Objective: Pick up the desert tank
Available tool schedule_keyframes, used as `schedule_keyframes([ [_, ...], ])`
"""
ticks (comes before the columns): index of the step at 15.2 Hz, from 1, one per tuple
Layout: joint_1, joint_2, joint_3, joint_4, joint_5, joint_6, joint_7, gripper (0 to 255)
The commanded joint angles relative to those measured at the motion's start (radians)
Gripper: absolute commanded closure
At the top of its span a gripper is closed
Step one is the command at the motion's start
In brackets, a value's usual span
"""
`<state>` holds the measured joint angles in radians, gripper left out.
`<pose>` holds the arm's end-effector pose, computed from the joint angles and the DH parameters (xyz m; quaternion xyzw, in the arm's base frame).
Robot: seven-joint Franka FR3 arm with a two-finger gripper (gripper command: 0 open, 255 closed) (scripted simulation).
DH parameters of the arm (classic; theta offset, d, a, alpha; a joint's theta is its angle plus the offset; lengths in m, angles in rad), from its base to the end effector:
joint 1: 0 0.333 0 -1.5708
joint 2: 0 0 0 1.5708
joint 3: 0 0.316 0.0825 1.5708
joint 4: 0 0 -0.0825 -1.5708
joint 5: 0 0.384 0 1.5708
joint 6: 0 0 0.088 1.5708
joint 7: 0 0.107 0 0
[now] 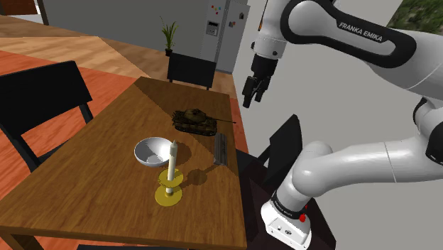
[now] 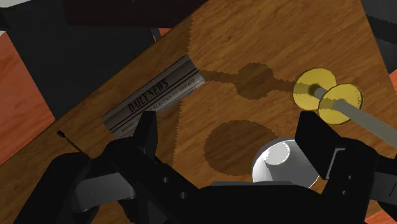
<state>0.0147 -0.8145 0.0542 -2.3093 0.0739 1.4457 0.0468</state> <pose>0.2848 0.0344 0.6096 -0.9995 -0.0058 0.0258 0.0158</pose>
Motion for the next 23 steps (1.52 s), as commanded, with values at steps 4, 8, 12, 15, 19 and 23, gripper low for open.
schedule_keyframes([
  [4, 0.004, 0.029, -0.049, -0.051, -0.044, 0.088, -0.102, 0],
  [8, 0.009, 0.093, -0.115, -0.098, -0.096, 0.213, -0.233, 0],
  [12, 0.015, 0.185, -0.179, -0.118, -0.136, 0.341, -0.360, 0],
  [15, 0.021, 0.270, -0.225, -0.115, -0.156, 0.436, -0.455, 0],
  [19, 0.035, 0.402, -0.283, -0.087, -0.165, 0.557, -0.582, 0],
  [23, 0.053, 0.548, -0.334, -0.034, -0.147, 0.666, -0.715, 0],
])
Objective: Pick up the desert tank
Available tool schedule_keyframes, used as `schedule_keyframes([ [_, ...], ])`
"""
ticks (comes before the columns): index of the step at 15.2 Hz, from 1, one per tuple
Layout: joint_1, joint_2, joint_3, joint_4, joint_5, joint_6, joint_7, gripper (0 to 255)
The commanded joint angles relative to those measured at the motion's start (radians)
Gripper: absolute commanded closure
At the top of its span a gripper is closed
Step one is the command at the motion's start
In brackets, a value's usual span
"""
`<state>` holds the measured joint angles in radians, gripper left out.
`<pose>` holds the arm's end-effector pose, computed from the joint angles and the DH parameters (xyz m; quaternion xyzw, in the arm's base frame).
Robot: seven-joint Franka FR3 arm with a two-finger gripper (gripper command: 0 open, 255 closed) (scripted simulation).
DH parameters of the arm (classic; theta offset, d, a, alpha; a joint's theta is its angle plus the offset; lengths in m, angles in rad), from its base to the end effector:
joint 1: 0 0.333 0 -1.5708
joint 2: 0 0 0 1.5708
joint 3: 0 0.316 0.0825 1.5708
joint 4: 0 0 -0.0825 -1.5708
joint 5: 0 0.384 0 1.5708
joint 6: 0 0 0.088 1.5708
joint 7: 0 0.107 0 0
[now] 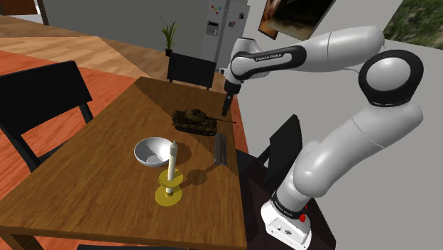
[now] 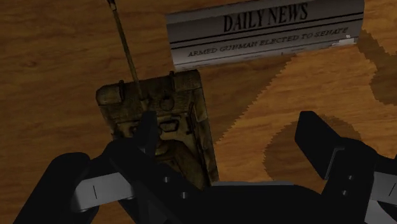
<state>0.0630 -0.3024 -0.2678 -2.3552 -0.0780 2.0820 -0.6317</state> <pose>0.4445 -0.1000 0.4448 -0.9718 -0.2354 -0.0115 0.0007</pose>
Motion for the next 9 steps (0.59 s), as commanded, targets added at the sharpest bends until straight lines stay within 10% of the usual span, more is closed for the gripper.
schedule_keyframes([
  [1, 0.009, 0.074, -0.023, 0.029, 0.014, 0.054, -0.071, 0],
  [9, 0.019, 0.340, -0.061, 0.170, 0.119, 0.192, -0.308, 0],
])
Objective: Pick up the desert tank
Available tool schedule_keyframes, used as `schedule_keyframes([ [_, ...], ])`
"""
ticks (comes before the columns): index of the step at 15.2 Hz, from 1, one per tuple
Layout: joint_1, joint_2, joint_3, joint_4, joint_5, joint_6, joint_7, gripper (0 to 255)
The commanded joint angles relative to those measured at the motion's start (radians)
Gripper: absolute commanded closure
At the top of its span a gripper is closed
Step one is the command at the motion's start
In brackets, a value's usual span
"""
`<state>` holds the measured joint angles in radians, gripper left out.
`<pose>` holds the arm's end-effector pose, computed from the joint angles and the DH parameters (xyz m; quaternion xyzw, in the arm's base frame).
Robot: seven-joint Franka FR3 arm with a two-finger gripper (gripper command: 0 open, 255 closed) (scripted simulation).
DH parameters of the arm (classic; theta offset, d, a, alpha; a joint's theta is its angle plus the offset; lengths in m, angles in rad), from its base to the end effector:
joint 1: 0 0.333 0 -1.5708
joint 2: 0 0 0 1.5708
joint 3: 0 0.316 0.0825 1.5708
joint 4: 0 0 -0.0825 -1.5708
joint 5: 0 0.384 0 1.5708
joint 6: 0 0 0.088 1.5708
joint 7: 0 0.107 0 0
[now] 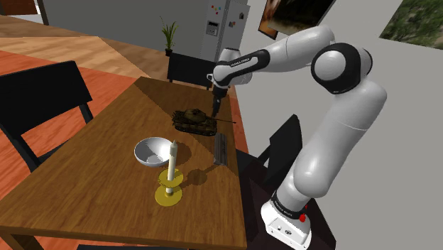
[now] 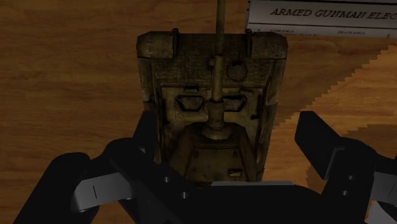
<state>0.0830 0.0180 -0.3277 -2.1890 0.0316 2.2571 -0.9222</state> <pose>0.5235 -0.1295 0.3837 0.9460 0.3231 0.0266 0.0061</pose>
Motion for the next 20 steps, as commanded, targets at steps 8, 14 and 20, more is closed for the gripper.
schedule_keyframes([
  [8, -0.004, 0.072, 0.001, -0.031, 0.036, 0.101, -0.038, 0],
  [14, -0.005, 0.072, 0.001, -0.030, 0.036, 0.100, -0.038, 255],
  [20, -0.003, 0.055, 0.000, -0.022, 0.027, 0.076, -0.031, 255],
])
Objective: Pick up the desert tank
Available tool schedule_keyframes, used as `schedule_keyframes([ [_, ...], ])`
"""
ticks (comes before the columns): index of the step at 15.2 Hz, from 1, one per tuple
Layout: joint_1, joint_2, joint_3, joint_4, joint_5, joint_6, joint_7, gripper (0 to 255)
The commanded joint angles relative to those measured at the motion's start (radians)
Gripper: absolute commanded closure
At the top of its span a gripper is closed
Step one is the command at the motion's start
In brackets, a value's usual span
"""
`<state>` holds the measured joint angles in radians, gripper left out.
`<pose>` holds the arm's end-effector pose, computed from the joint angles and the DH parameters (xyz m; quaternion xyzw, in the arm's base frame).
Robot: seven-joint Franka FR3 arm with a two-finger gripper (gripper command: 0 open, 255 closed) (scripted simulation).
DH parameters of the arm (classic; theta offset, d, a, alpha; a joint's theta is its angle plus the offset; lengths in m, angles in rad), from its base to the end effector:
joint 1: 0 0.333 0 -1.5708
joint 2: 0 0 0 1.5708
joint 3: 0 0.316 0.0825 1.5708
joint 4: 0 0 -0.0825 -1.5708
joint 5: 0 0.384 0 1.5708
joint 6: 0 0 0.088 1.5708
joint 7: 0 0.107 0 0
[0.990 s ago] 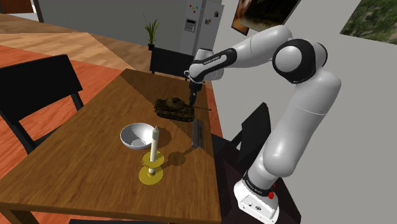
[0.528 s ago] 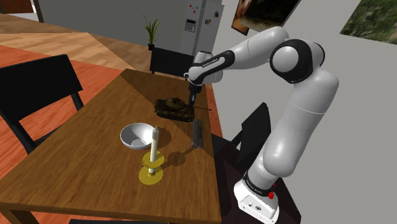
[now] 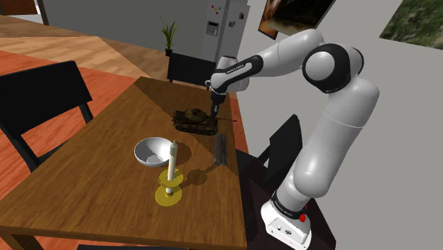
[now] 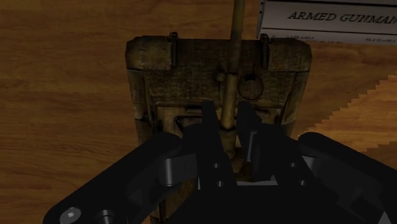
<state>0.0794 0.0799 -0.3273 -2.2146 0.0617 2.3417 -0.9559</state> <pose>0.5266 -0.1314 0.3485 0.9444 0.3276 0.0270 0.0066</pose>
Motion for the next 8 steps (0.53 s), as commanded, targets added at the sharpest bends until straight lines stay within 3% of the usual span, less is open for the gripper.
schedule_keyframes([
  [1, 0.001, -0.015, -0.001, 0.009, -0.007, -0.022, 0.006, 255],
  [8, 0.003, -0.066, -0.002, 0.051, -0.032, -0.112, 0.025, 255],
])
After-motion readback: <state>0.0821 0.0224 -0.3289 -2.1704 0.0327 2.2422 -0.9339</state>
